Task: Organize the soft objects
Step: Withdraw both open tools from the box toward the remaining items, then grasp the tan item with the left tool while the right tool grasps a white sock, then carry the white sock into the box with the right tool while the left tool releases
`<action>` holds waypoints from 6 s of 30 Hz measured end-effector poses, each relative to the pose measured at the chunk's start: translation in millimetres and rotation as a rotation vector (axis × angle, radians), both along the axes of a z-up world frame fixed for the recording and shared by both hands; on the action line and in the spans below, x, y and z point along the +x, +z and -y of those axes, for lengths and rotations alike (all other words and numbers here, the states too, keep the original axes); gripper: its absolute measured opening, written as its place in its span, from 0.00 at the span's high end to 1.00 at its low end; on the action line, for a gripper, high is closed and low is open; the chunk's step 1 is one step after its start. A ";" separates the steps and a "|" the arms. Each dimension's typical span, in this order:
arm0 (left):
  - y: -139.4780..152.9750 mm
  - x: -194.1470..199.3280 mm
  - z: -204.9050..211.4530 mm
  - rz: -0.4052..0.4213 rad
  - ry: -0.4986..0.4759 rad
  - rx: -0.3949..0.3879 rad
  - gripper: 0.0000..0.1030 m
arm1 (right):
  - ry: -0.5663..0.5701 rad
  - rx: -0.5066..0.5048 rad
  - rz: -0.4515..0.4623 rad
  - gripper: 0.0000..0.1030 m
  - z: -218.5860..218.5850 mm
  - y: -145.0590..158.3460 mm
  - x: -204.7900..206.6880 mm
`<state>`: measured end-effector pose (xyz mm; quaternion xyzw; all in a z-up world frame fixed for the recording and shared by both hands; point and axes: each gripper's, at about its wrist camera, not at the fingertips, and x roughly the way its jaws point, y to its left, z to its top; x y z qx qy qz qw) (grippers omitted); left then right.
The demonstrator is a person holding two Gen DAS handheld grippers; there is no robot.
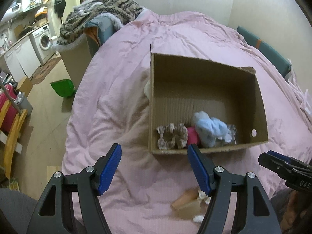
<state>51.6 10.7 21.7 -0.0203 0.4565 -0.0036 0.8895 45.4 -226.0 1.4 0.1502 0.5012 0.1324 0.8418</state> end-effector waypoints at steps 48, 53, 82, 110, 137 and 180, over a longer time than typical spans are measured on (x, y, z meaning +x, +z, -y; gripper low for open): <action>-97.7 -26.4 24.0 -0.479 -0.057 -0.150 0.94 | -0.045 0.045 -0.266 0.30 -11.6 -59.4 5.1; -70.1 -32.9 11.6 -0.376 -0.020 -0.115 0.94 | -0.003 0.092 -0.290 0.30 -13.0 -61.5 1.0; -69.7 -23.8 10.7 -0.291 0.025 -0.067 0.94 | 0.416 -0.135 -0.333 0.76 -106.4 -90.1 -23.6; 22.3 -18.8 -15.7 -0.045 0.046 -0.152 0.94 | 0.170 0.231 0.157 0.76 -16.0 52.1 -20.4; -15.8 56.5 28.3 0.031 -0.063 -0.082 0.94 | -0.013 0.041 0.006 0.76 22.3 -1.6 64.5; -19.8 48.9 50.6 0.061 -0.112 0.051 0.53 | 0.020 -0.080 -0.052 0.60 3.3 -20.0 67.5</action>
